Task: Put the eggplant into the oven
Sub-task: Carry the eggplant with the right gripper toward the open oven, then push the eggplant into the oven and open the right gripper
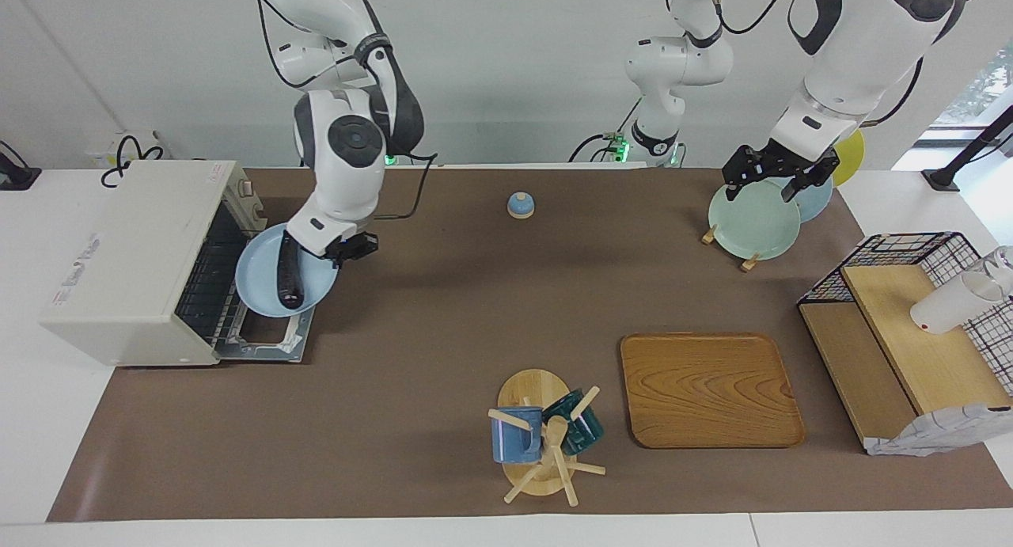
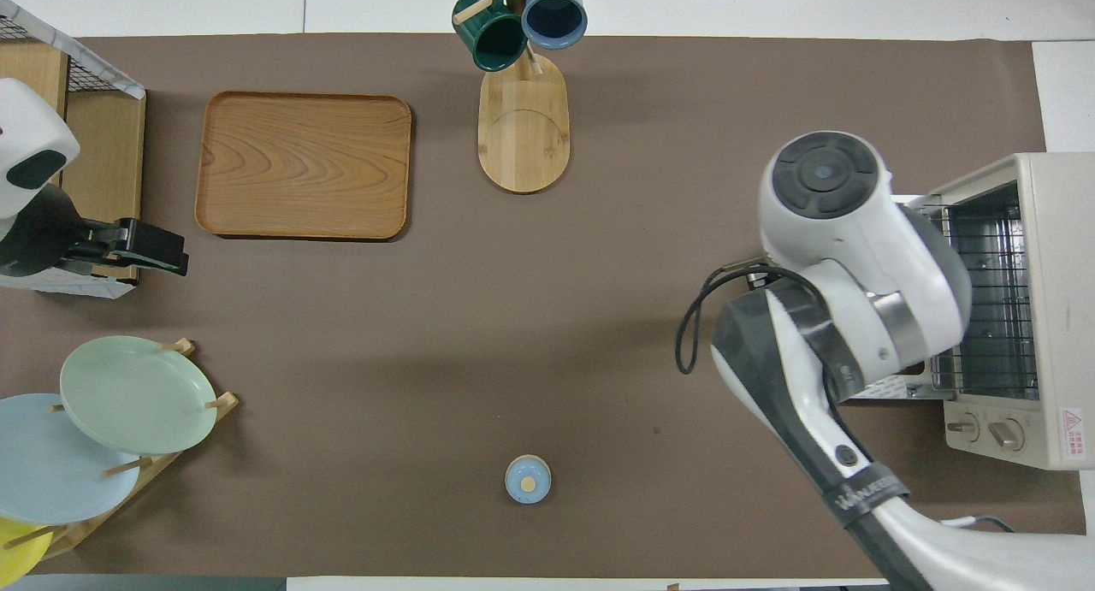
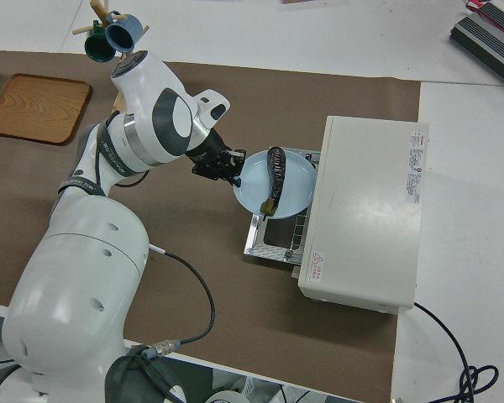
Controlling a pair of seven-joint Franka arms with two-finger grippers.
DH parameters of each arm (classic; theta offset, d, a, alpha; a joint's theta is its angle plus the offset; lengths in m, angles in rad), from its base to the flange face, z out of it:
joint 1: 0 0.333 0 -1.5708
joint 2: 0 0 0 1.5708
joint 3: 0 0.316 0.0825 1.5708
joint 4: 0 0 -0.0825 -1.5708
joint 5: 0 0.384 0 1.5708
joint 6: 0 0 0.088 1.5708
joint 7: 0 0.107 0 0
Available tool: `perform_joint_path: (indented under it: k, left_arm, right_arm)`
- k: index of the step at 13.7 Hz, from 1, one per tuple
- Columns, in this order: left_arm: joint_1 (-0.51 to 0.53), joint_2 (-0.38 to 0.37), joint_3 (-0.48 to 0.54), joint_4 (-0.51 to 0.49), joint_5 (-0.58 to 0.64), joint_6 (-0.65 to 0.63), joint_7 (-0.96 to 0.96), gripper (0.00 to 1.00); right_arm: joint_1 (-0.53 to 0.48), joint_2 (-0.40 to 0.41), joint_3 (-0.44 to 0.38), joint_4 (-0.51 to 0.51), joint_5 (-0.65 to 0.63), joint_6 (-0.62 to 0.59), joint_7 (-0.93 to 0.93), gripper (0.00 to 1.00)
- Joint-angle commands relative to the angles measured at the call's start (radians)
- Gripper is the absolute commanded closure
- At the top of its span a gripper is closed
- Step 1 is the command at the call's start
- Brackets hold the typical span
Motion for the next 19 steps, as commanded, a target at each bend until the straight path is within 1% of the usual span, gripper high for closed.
perform_joint_path:
  k: [1, 3, 6, 7, 11, 13, 14, 17, 19]
  left_arm:
    - [-0.012, 0.004, 0.016, 0.012, 0.015, 0.002, 0.002, 0.00]
    - [-0.010, 0.002, 0.016, 0.008, 0.015, 0.004, 0.002, 0.00]
    - [-0.009, 0.001, 0.016, 0.008, 0.015, -0.001, 0.001, 0.00]
    - [-0.009, 0.001, 0.016, 0.008, 0.015, -0.001, 0.001, 0.00]
    - [-0.009, -0.001, 0.016, 0.008, 0.015, 0.001, 0.001, 0.00]
    - [-0.009, -0.001, 0.016, 0.008, 0.015, 0.001, 0.001, 0.00]
    - [-0.009, -0.001, 0.016, 0.008, 0.015, 0.001, 0.001, 0.00]
    - [-0.009, -0.001, 0.016, 0.008, 0.015, 0.001, 0.001, 0.00]
    - [-0.009, -0.001, 0.016, 0.008, 0.015, 0.001, 0.001, 0.00]
  right_arm:
    - [-0.104, -0.014, 0.017, -0.047, -0.007, 0.056, -0.108, 1.00]
    - [-0.170, -0.016, 0.019, -0.078, -0.007, 0.106, -0.190, 1.00]
    - [-0.230, -0.031, 0.019, -0.150, -0.004, 0.195, -0.245, 1.00]
    - [-0.236, -0.033, 0.019, -0.162, 0.001, 0.213, -0.246, 1.00]
    - [-0.255, -0.036, 0.019, -0.164, 0.010, 0.215, -0.250, 1.00]
    - [-0.250, -0.034, 0.020, -0.154, 0.033, 0.197, -0.253, 0.85]
    - [-0.244, -0.034, 0.020, -0.150, 0.035, 0.177, -0.265, 0.80]
    - [-0.241, -0.031, 0.022, -0.119, 0.036, 0.141, -0.293, 0.77]
    - [-0.239, -0.036, 0.026, -0.101, 0.090, 0.121, -0.316, 0.77]
